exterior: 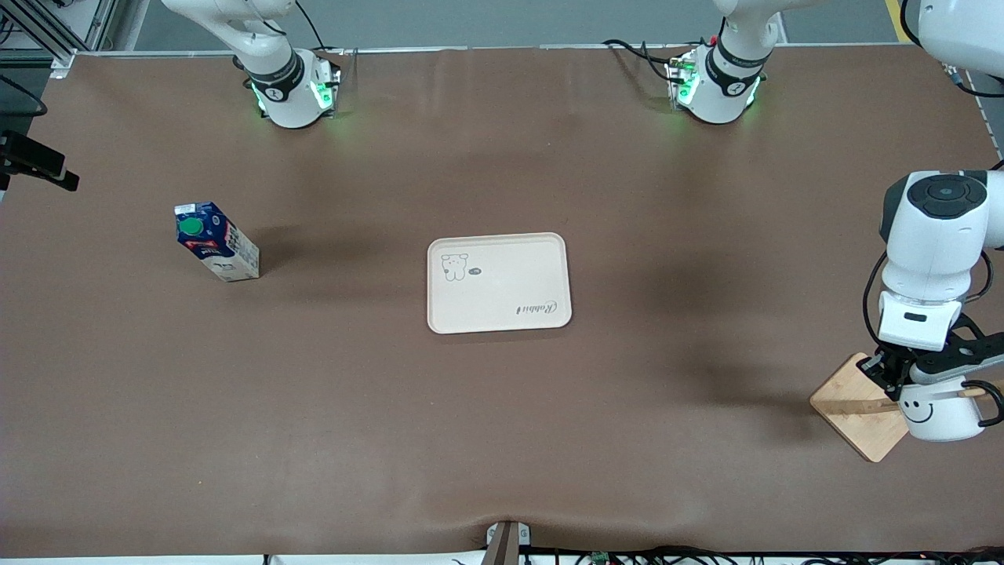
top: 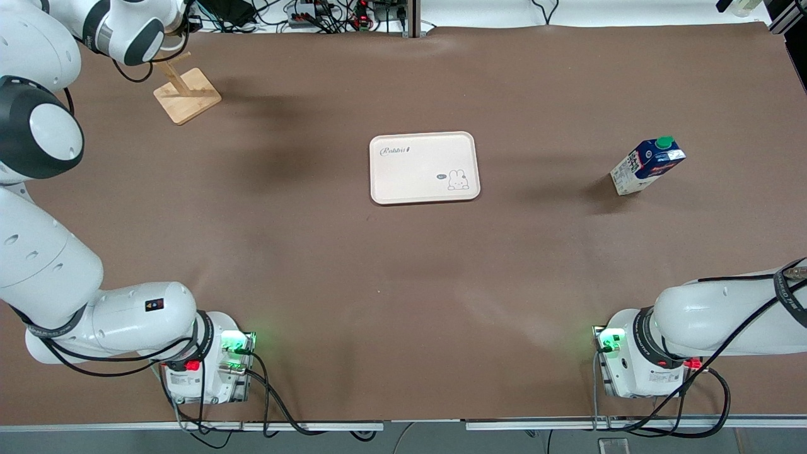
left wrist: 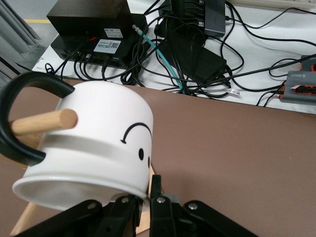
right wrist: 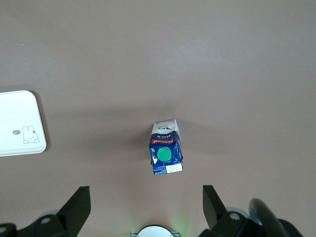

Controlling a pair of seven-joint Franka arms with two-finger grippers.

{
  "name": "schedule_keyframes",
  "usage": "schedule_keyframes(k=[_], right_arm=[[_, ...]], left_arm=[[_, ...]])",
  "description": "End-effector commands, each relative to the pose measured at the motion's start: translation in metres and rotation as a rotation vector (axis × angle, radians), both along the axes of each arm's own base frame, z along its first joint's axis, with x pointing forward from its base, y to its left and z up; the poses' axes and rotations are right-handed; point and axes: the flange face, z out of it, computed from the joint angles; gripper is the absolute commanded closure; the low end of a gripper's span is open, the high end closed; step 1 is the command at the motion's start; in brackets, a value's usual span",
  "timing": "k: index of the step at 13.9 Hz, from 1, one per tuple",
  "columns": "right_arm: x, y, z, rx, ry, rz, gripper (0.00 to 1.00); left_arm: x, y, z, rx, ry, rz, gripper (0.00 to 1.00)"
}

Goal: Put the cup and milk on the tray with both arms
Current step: 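Lift the white mug off the wooden stand with the left gripper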

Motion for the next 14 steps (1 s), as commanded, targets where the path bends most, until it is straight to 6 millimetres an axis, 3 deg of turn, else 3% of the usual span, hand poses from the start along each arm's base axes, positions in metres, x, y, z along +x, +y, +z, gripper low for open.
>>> schedule_keyframes(k=[1,8,14], right_arm=[[0.0,-0.002,0.003,0.009,0.0,-0.011,0.0],[0.0,-0.001,0.003,0.009,0.001,-0.009,0.0],[0.002,-0.002,0.0,0.009,0.004,-0.011,0.0]], left_arm=[[0.003,-0.015,0.001,0.017,-0.012,-0.041,1.0],[0.001,-0.022,0.02,0.083,0.002,-0.095,1.0],[0.002,-0.05,0.045,0.139,0.046,-0.097,1.0]])
